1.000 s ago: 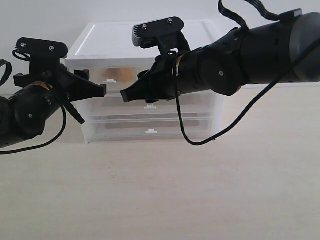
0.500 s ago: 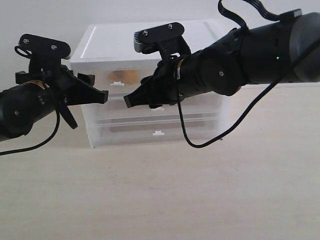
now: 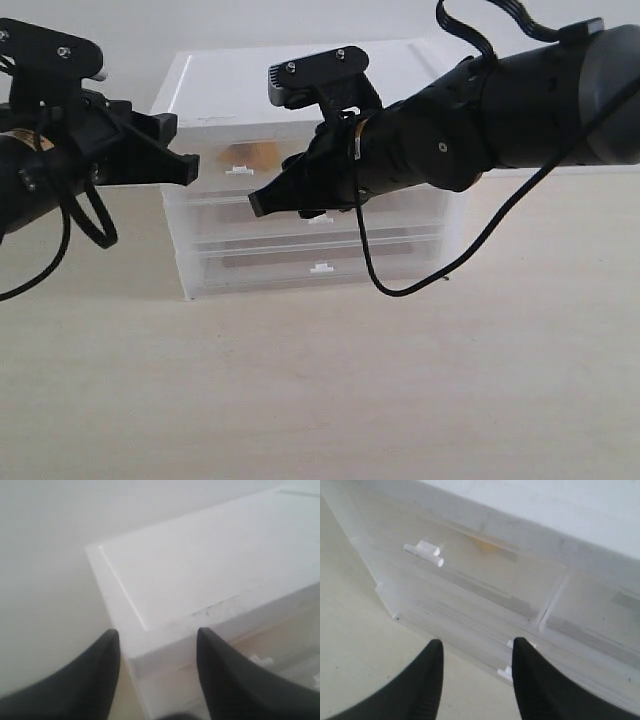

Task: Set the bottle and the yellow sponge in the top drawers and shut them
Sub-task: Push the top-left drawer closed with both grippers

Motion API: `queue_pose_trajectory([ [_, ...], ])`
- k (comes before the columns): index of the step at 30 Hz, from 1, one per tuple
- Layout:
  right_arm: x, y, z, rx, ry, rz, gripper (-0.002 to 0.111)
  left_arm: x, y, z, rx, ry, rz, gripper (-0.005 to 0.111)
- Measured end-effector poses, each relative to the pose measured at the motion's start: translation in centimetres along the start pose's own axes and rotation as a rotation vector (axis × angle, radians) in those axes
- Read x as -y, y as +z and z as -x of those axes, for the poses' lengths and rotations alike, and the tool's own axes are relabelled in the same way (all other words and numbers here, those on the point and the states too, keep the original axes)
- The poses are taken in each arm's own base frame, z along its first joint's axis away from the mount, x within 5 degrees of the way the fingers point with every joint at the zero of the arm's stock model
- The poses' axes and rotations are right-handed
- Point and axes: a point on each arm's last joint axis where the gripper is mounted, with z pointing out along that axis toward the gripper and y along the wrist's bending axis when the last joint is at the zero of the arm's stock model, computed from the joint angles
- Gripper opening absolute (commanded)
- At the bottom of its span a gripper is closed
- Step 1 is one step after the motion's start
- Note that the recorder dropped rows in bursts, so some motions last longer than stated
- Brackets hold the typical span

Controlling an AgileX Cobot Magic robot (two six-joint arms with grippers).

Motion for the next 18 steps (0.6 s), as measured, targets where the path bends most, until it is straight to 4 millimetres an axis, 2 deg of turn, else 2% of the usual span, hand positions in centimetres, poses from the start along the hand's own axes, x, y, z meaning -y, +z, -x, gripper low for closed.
queue_pose_trajectory([
  [3, 0.0, 0.0, 0.0, -0.004, 0.0, -0.001, 0.039, -0.2, -1.1, 0.3, 0.006, 0.001, -0.005, 0.045],
  [6, 0.1, 0.0, -0.2, -0.02, -0.003, -0.005, 0.039, -0.5, -3.2, 0.7, -0.003, -0.008, -0.024, 0.045],
  [8, 0.5, 0.0, -0.3, -0.03, 0.003, -0.016, 0.039, -0.7, -4.6, 0.6, -0.007, -0.01, -0.032, 0.038],
  [9, 0.7, 0.0, -0.4, -0.039, 0.006, -0.021, 0.039, -0.8, -5.2, 0.4, -0.013, -0.015, -0.031, 0.03],
  [11, 1.3, 0.0, -0.6, -0.07, 0.015, -0.037, 0.039, -1.0, -6.7, 0.1, -0.011, -0.034, -0.026, 0.021],
  [12, 1.8, 0.0, -0.8, -0.09, 0.025, -0.05, 0.039, -1.1, -7.3, -0.2, -0.019, -0.041, -0.027, 0.02],
  [15, 3.7, -0.1, -1.2, -0.125, 0.108, -0.096, 0.039, -1.0, -7.2, -0.8, -0.046, -0.055, -0.031, 0.029],
  [16, 4.1, -0.1, -1.3, -0.129, 0.115, -0.104, 0.039, -0.9, -6.9, -1.0, -0.056, -0.055, -0.035, 0.034],
  [18, 4.4, -0.2, -1.4, -0.134, 0.118, -0.112, 0.039, -0.4, -6.1, -2.0, -0.091, -0.062, -0.058, 0.039],
])
